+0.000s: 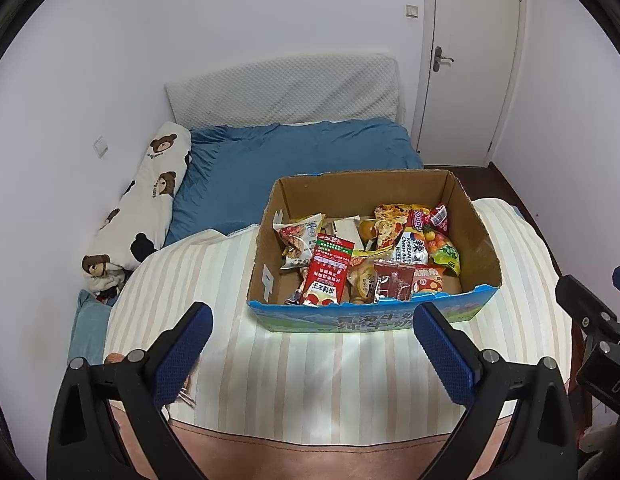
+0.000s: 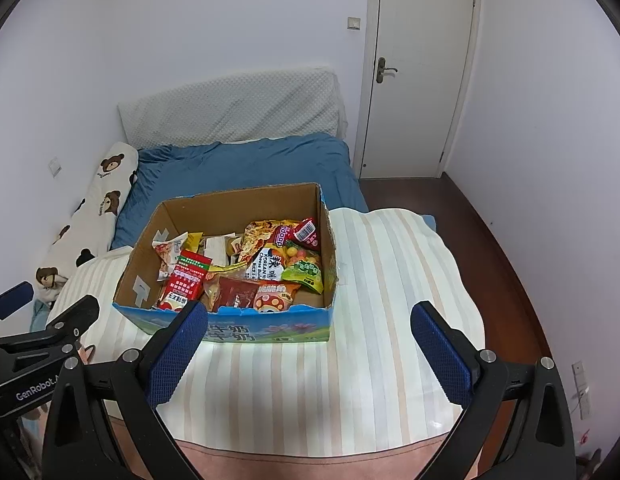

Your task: Organize snacks

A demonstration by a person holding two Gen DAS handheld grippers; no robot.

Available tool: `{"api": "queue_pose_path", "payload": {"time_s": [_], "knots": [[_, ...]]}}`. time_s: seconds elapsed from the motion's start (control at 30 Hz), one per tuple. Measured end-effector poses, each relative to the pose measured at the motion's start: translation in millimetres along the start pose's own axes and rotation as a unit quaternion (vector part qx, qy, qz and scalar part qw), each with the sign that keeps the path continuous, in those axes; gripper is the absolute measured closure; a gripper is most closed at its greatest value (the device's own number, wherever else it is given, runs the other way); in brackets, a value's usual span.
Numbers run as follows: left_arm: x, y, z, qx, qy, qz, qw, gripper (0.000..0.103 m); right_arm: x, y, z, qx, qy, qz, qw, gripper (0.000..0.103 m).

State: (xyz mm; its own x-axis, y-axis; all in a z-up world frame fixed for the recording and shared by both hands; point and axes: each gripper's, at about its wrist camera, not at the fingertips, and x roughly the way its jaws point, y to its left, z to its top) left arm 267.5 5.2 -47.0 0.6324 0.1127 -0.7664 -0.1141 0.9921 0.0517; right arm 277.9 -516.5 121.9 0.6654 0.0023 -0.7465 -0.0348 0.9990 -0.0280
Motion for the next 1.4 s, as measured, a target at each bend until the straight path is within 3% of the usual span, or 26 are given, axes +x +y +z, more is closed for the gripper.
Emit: {"api": "queue_pose_path", "payload": {"time_s": [1.4], "knots": [[-9.3, -1.7, 4.7, -0.003, -0.016, -0.008, 0.9998, 0.0, -6.5, 0.0, -2.7, 0.012, 0.004, -0.003, 1.0, 0.0]]}}
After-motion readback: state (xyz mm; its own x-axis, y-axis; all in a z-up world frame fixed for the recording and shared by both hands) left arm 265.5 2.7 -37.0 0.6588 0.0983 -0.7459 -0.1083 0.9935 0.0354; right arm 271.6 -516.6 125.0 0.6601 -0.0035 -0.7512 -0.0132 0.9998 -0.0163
